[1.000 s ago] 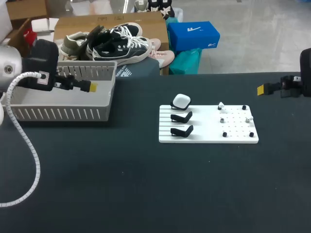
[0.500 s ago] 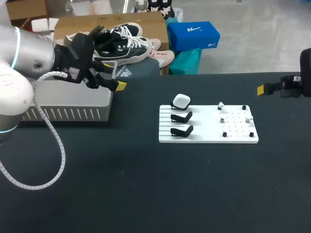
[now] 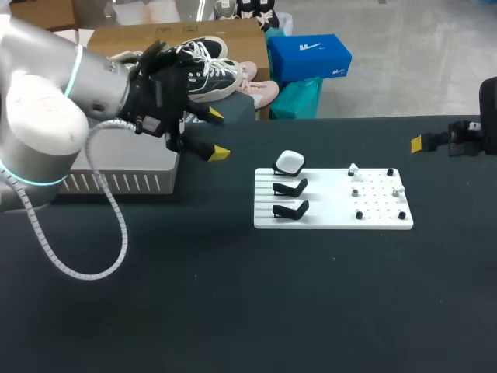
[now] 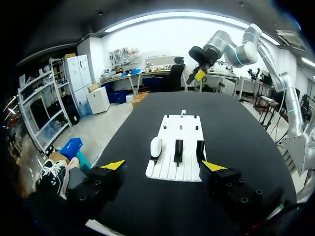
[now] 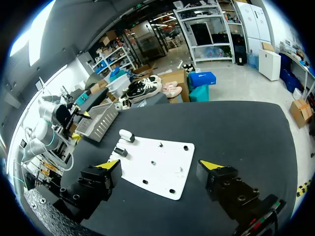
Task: Pick up each earbud case from the left stands, insert the matching earbuds, close the lid, and place the case in the box.
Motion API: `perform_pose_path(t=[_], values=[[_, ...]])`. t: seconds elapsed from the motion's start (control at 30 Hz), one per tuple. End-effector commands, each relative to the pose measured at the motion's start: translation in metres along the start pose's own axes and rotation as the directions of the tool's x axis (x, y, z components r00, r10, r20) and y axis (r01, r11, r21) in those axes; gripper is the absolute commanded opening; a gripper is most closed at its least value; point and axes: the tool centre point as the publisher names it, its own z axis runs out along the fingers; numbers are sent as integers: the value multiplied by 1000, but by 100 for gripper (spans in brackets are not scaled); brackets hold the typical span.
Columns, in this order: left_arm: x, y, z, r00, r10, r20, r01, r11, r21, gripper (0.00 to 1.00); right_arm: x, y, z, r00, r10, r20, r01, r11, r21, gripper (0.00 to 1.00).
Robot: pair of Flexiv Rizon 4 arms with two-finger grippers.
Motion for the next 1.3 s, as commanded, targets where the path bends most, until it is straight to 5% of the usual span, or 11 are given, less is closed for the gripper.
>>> perform_pose_path(t=[0.03, 0.47, 0.6, 0.87, 1.2, 1.3], values=[[-3, 11, 44, 1000, 13, 3, -13, 988, 151, 100, 0, -1, 0, 1000, -1, -1, 1, 1000, -4, 100], [8, 21, 95, 1000, -16, -4, 16, 984, 177, 100, 0, -1, 0, 1000, -1, -1, 1, 1000, -4, 100], [10, 24, 102, 1000, -27, 7, 25, 985, 174, 73, 0, -1, 0, 1000, -1, -1, 1, 1000, -4, 100], [17, 28, 113, 998, -51, 26, 45, 983, 176, 59, 0, -1, 0, 1000, -1, -1, 1, 1000, -4, 100], [14, 21, 122, 998, -34, 56, 23, 981, 191, 66, 0, -1, 0, 1000, -1, -1, 1, 1000, -4, 100], [16, 19, 127, 997, 8, 72, -18, 990, 142, 68, 0, -1, 0, 1000, -1, -1, 1, 1000, -4, 100]])
